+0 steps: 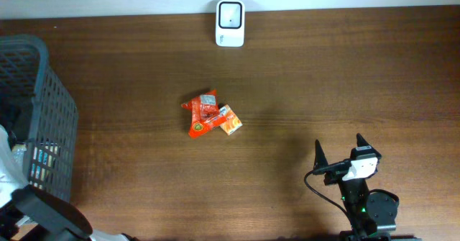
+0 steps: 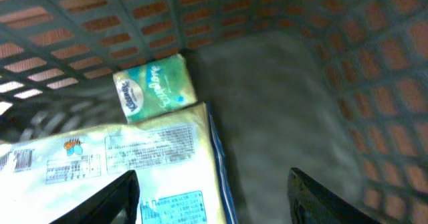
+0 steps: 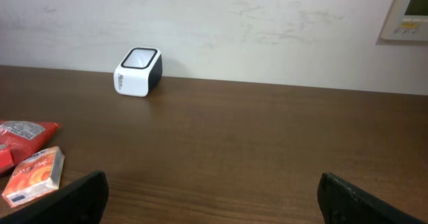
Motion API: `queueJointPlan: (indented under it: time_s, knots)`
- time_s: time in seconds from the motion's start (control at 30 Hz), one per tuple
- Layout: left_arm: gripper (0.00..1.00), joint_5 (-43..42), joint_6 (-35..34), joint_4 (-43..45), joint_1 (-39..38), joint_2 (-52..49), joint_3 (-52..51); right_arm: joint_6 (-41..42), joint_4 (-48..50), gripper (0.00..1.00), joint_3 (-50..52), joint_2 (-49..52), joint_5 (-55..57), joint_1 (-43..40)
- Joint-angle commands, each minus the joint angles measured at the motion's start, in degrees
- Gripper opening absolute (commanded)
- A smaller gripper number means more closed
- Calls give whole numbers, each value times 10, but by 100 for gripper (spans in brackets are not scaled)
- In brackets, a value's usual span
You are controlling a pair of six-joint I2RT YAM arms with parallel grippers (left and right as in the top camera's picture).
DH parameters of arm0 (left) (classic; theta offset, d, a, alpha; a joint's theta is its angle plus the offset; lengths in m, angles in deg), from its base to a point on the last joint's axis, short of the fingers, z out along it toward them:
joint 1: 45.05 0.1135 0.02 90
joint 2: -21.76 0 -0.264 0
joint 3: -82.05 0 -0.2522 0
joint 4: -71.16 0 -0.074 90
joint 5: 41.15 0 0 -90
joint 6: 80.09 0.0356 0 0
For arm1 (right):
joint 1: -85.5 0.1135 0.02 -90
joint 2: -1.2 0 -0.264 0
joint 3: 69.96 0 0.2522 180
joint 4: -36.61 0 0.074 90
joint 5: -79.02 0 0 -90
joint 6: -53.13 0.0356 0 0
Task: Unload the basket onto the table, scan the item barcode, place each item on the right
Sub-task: 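Reach the left gripper into the basket and grasp the green tissue pack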
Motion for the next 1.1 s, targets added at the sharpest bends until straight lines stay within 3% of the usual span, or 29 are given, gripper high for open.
queueJointPlan:
  time_s: [0.0,0.07,0.27,0.83,0.87,0.9,0.97,1.0,1.07]
  knots:
    - [70,39,49,66,14,-11,-54,7,-2,99,4,-4,1,-3]
    - [72,39,85,86,25,-44,-54,7,-2,99,4,-4,1,-3]
    - [78,66,88,127,58,-85,-54,7,-2,99,4,-4,1,-3]
    - [70,69,88,180,62,-191,-54,7,-2,99,4,-4,1,-3]
    - [67,69,88,183,62,-191,-54,7,-2,99,4,-4,1,-3]
    - [58,69,88,184,62,-191,-54,7,-2,99,4,-4,1,-3]
    - [15,69,88,186,62,-191,-54,7,-2,99,4,-4,1,-4]
    - [4,69,88,186,62,-191,-54,7,-2,99,4,-4,1,-3]
    - [0,70,88,183,62,-191,-54,7,-2,99,4,-4,1,-3]
